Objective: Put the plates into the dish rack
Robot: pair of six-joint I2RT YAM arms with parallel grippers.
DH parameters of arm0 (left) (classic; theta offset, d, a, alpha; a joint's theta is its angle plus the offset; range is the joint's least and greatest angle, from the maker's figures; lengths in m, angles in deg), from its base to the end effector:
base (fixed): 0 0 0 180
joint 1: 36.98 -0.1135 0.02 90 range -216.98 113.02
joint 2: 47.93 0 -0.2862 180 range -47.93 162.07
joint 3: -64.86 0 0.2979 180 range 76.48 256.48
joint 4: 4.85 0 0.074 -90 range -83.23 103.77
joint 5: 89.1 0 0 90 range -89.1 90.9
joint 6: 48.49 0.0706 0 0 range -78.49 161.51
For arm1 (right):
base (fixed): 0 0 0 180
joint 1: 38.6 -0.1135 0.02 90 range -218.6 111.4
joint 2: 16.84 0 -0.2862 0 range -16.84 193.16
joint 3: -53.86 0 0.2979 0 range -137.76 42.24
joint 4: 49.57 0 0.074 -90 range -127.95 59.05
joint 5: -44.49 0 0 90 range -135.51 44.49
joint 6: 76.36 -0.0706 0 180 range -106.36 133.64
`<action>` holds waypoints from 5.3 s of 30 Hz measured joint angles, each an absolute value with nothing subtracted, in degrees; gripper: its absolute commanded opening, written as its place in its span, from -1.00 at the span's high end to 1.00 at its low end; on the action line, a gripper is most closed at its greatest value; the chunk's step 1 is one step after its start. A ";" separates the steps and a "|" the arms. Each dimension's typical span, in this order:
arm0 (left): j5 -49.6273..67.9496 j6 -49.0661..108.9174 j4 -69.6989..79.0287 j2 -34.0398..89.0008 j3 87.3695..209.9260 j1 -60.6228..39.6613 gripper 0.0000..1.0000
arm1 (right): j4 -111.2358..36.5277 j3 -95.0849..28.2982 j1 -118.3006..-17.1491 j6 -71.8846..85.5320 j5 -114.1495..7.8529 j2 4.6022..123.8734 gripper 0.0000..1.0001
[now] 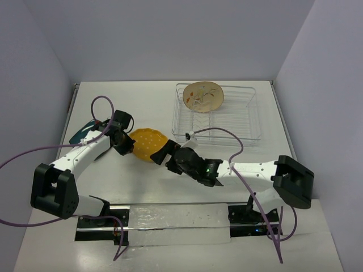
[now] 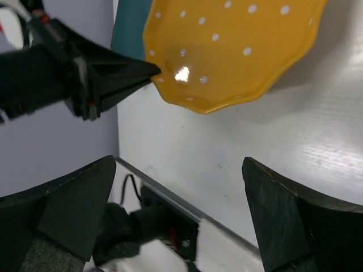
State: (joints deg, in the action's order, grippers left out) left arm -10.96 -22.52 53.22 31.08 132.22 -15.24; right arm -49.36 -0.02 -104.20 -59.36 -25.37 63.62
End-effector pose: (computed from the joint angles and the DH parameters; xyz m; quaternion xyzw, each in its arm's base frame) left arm 0.2904 -0.1002 0.2001 -0.3702 0.9066 -0.0447 0.1975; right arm 0.1726 0.3216 0.1992 0.1456 0.8309 0.4300 0.3217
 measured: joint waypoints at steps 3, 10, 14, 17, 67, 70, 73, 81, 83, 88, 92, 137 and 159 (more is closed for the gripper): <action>-11.01 -22.91 53.43 30.99 132.25 -14.91 1.00 | -48.35 -2.34 -104.20 -67.66 -24.46 68.23 -0.99; -10.98 -23.17 54.18 29.73 132.22 -14.45 1.00 | -44.65 -4.41 -104.20 -79.22 -22.02 77.23 -0.99; -10.82 -23.23 54.77 28.64 132.22 -14.36 1.00 | -43.91 -6.83 -104.20 -82.65 -19.08 80.51 -0.99; -10.74 -23.32 54.96 28.04 131.83 -14.13 1.00 | -43.91 -8.00 -104.12 -84.90 -17.04 81.96 -0.99; -21.32 -21.21 64.88 16.18 149.82 -21.09 -0.99 | -46.27 -20.31 -90.33 23.62 -39.17 49.35 1.00; -20.61 -19.64 60.89 16.84 146.81 -26.92 -0.99 | -39.46 -24.74 -77.20 38.25 -52.28 44.84 1.00; -20.60 -18.93 59.65 17.20 143.39 -32.11 -0.99 | -28.73 -32.18 -67.42 50.65 -58.14 45.06 1.00; -21.19 -17.56 57.88 21.00 142.15 -43.57 -0.99 | -8.75 -46.05 -55.73 73.07 -70.54 58.06 1.00; -21.15 -17.28 56.63 21.82 141.13 -45.16 -0.99 | -4.24 -48.50 -54.87 76.71 -70.76 62.47 1.00; -21.07 -16.23 55.70 24.99 140.51 -48.73 -0.99 | 1.67 -53.61 -54.46 82.13 -70.16 73.64 1.00; -21.31 -15.99 55.75 27.69 140.99 -52.24 -0.99 | 3.10 -57.19 -54.40 83.53 -69.39 80.35 1.00; -18.81 -13.37 51.94 34.77 142.63 -55.15 -0.99 | -4.02 -58.31 -55.50 82.52 -70.86 93.98 0.84; -16.74 -13.31 53.22 34.57 139.78 -55.20 -0.99 | -9.23 -59.06 -55.44 81.36 -70.43 95.45 -0.69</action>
